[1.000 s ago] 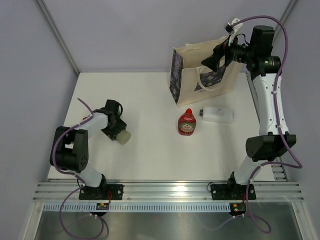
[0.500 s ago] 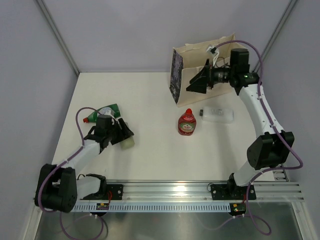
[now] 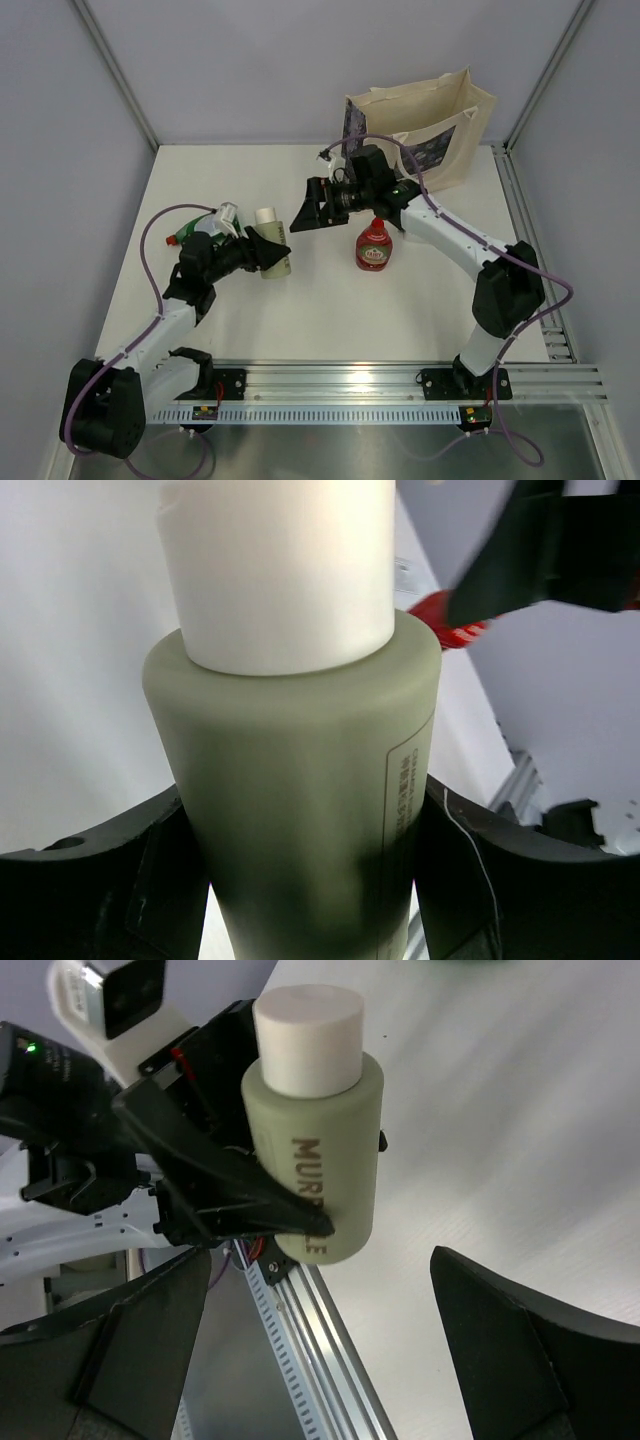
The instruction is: Place the personal care products into the canvas bag
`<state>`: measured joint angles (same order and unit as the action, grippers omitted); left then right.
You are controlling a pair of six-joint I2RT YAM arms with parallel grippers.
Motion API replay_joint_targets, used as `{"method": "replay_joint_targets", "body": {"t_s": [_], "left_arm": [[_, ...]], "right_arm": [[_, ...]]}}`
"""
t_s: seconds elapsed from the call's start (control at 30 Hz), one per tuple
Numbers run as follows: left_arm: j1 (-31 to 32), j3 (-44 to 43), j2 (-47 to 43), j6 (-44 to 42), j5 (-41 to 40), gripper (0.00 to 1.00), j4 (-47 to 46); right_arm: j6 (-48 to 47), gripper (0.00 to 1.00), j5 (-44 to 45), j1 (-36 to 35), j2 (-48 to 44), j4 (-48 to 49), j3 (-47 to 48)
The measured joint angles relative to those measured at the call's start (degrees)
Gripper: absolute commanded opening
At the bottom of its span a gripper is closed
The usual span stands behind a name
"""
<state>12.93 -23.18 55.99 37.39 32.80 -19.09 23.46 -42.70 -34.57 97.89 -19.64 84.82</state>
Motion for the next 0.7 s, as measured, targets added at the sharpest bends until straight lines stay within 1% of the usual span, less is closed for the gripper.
{"method": "replay_joint_targets", "body": {"t_s": [0.17, 0.37, 0.47, 0.5, 0.6, 0.63, 0.67, 0.7], "left_arm": [[4.1, -1.9, 1.4, 1.6, 3.5, 0.00, -1.9], [7.3, -4.7, 2.7, 2.1, 4.6, 0.00, -2.1], [7.9, -5.1, 3.2, 2.4, 4.7, 0.00, -2.5], [8.1, -5.2, 3.4, 2.6, 4.7, 0.00, -2.6], [8.4, -5.4, 3.8, 3.2, 4.7, 0.00, -3.0], [8.4, -5.4, 3.8, 3.2, 4.5, 0.00, -2.9], [8.4, -5.4, 3.8, 3.3, 4.5, 0.00, -2.9], [8.4, -5.4, 3.9, 3.3, 4.4, 0.02, -2.9]], "right_arm": [[6.7, 1.00, 4.3, -3.7, 3.2, 4.9, -0.3], [9.6, 1.00, 5.0, -5.7, 5.1, 7.8, -0.3], [10.0, 0.88, 4.9, -6.1, 5.4, 8.9, -0.3], [10.1, 0.80, 4.5, -6.1, 5.4, 9.4, -0.3], [10.2, 0.67, 3.3, -6.1, 5.5, 11.0, -0.5], [10.2, 0.55, 2.9, -6.0, 5.7, 11.6, -0.6], [10.3, 0.49, 2.6, -5.9, 5.8, 12.0, -0.8], [10.4, 0.42, 2.3, -5.9, 5.9, 12.6, -0.9]]}}
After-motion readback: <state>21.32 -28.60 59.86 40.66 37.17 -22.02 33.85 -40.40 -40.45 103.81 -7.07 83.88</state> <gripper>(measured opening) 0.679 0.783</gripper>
